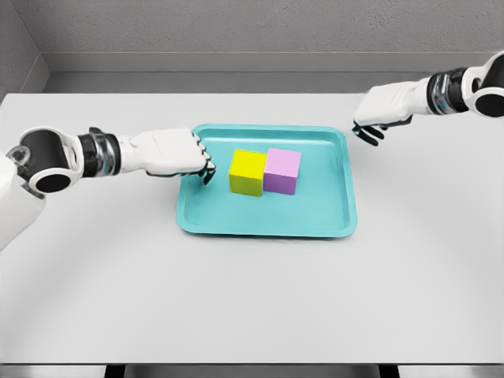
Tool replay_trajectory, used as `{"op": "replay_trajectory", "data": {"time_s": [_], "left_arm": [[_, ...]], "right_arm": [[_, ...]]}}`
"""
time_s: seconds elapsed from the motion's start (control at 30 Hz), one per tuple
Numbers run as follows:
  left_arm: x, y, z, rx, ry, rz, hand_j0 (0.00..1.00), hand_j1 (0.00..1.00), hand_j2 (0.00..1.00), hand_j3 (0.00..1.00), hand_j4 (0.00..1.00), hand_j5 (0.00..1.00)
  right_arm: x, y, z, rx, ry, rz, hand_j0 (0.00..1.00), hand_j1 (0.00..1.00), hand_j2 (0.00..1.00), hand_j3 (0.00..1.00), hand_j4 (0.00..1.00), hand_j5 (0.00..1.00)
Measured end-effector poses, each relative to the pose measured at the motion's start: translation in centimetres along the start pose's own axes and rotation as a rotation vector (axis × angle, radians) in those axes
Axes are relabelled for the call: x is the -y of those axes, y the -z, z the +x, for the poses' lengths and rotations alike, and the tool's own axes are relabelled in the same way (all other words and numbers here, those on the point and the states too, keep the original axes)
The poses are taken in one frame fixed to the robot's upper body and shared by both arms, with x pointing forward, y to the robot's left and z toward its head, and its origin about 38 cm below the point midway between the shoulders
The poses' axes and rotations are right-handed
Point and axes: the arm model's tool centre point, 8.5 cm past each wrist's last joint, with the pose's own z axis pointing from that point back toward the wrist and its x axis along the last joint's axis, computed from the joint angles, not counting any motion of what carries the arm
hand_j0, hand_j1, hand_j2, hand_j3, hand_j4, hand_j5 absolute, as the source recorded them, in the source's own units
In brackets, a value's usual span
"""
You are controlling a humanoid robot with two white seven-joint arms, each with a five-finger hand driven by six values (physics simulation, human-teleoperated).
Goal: Push two cubes
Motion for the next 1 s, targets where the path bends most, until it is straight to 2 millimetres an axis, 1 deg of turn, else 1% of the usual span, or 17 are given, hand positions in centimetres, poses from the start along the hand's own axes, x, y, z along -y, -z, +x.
{"op": "replay_trajectory", "data": {"time_s": [0.03, 0.07, 0.1, 0.13, 0.17, 0.27, 0.33, 0.4, 0.5, 0.57, 0.73, 0.9, 1.0], "left_arm": [[-0.2, -0.2, 0.2, 0.006, 0.007, 0.005, 0.45, 0.45, 0.45, 0.45, 0.45, 0.45], [-0.5, -0.3, 0.4, 0.011, 0.014, 0.011, 0.45, 0.45, 0.45, 0.45, 0.45, 0.45], [-0.7, -0.4, 0.7, 0.017, 0.021, 0.016, 0.45, 0.45, 0.45, 0.45, 0.45, 0.45], [-0.8, -0.4, 0.9, 0.023, 0.024, 0.021, 0.45, 0.45, 0.45, 0.45, 0.45, 0.45], [-0.5, -0.3, 1.3, 0.031, 0.020, 0.020, 0.45, 0.45, 0.45, 0.45, 0.45, 0.45], [-0.8, -0.1, 1.8, 0.045, 0.029, 0.025, 0.45, 0.45, 0.45, 0.45, 0.45, 0.45], [-0.9, 0.1, 2.0, 0.052, 0.033, 0.023, 0.45, 0.45, 0.45, 0.45, 0.45, 0.45], [-0.8, 0.4, 2.2, 0.059, 0.033, 0.024, 0.45, 0.45, 0.45, 0.45, 0.45, 0.45], [-0.9, 1.3, 2.8, 0.079, 0.035, 0.024, 0.45, 0.45, 0.45, 0.45, 0.45, 0.45], [-0.6, 1.9, 3.3, 0.093, 0.029, 0.020, 0.45, 0.45, 0.45, 0.45, 0.45, 0.45], [-0.2, 2.6, 3.9, 0.112, 0.027, 0.010, 0.45, 0.45, 0.45, 0.45, 0.45, 0.45], [-0.2, 3.2, 4.6, 0.132, 0.032, 0.008, 0.46, 0.46, 0.46, 0.46, 0.46, 0.46], [-0.1, 3.6, 5.1, 0.148, 0.035, 0.002, 0.46, 0.46, 0.46, 0.46, 0.46, 0.46]], "right_arm": [[-0.9, -0.8, -0.6, -0.011, 0.025, 0.002, 0.64, 0.64, 0.64, 0.64, 0.64, 0.64], [-1.8, -1.9, -1.3, -0.031, 0.048, 0.007, 0.97, 0.97, 0.97, 0.97, 0.97, 0.97], [-3.4, -2.5, -1.8, -0.045, 0.081, 0.019, 1.00, 1.00, 1.00, 1.00, 1.00, 1.00], [-5.0, -3.0, -2.0, -0.053, 0.116, 0.025, 1.00, 1.00, 1.00, 1.00, 1.00, 1.00], [-5.7, -3.6, -2.4, -0.066, 0.140, 0.018, 1.00, 1.00, 1.00, 1.00, 1.00, 1.00], [-5.9, -5.6, -3.9, -0.115, 0.177, -0.016, 1.00, 1.00, 1.00, 1.00, 1.00, 1.00], [-7.9, -5.4, -3.8, -0.116, 0.223, -0.009, 1.00, 1.00, 1.00, 1.00, 1.00, 1.00], [-9.2, -5.1, -3.6, -0.114, 0.254, -0.006, 1.00, 1.00, 1.00, 1.00, 1.00, 1.00], [-9.0, -5.4, -3.9, -0.121, 0.264, -0.025, 1.00, 1.00, 1.00, 1.00, 1.00, 1.00], [-9.3, -5.3, -3.8, -0.121, 0.274, -0.029, 1.00, 1.00, 1.00, 1.00, 1.00, 1.00], [-9.0, -5.1, -3.8, -0.118, 0.275, -0.043, 1.00, 1.00, 1.00, 1.00, 1.00, 1.00], [-8.2, -3.7, -3.0, -0.085, 0.266, -0.052, 1.00, 1.00, 1.00, 1.00, 1.00, 1.00], [-7.6, -2.1, -2.1, -0.052, 0.257, -0.052, 1.00, 1.00, 1.00, 1.00, 1.00, 1.00]]}}
